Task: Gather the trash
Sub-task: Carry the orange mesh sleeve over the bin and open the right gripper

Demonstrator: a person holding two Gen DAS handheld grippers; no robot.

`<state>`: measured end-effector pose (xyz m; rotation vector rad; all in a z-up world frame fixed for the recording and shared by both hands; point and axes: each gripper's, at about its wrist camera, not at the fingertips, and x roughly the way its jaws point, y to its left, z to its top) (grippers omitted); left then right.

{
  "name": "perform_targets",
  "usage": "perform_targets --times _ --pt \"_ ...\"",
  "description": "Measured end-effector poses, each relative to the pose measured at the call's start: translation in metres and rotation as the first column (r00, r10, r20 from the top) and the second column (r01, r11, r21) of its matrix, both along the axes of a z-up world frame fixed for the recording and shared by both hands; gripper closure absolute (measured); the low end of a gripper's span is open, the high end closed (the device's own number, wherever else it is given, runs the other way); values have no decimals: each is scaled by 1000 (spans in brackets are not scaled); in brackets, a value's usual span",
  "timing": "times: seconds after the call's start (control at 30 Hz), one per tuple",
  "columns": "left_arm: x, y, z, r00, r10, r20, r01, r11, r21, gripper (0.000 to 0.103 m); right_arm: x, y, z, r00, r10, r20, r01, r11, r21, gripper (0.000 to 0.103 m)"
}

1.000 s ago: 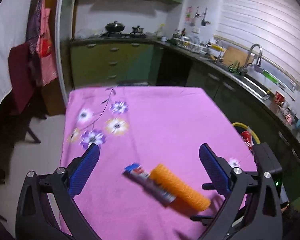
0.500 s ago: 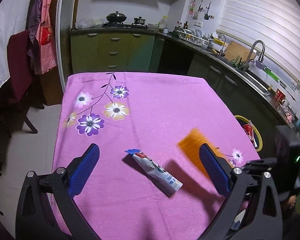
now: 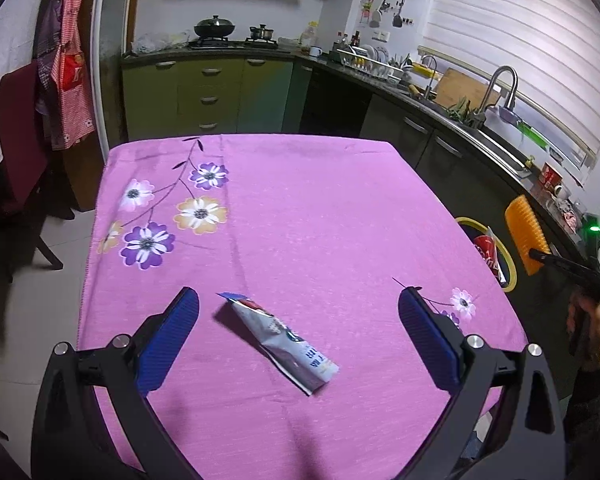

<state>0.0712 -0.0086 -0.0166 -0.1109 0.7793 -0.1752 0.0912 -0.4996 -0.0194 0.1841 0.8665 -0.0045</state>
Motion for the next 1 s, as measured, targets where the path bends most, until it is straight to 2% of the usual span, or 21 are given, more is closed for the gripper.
perform_targets --times 0.13,0.3,0.47,0.6,0.63,0.87,1.0 --pt "4 -6 -2 1000 -8 -14 9 1000 18 8 28 -51 -40 988 -122 -96 117 991 -58 88" --pt "7 -8 1 1000 -5 -13 5 1000 19 8 56 -77 -71 970 -196 -146 181 978 -105 88" --pt "11 -15 -2 999 -22 -28 23 999 25 8 76 -76 -85 966 -216 -141 197 971 -137 69" --pt "12 -18 -5 999 -31 -37 33 999 34 8 69 -64 -70 976 -202 -81 195 977 -89 51" --pt "13 -17 -5 999 -30 -39 31 999 34 8 65 -60 -62 977 -203 -58 198 976 -88 50" --pt "17 -10 -16 996 11 -84 -7 999 50 7 23 -42 -15 986 -159 50 157 987 35 49" --pt "21 -8 -34 981 61 -183 -57 998 25 7 5 -19 1 990 -100 99 94 994 62 45"
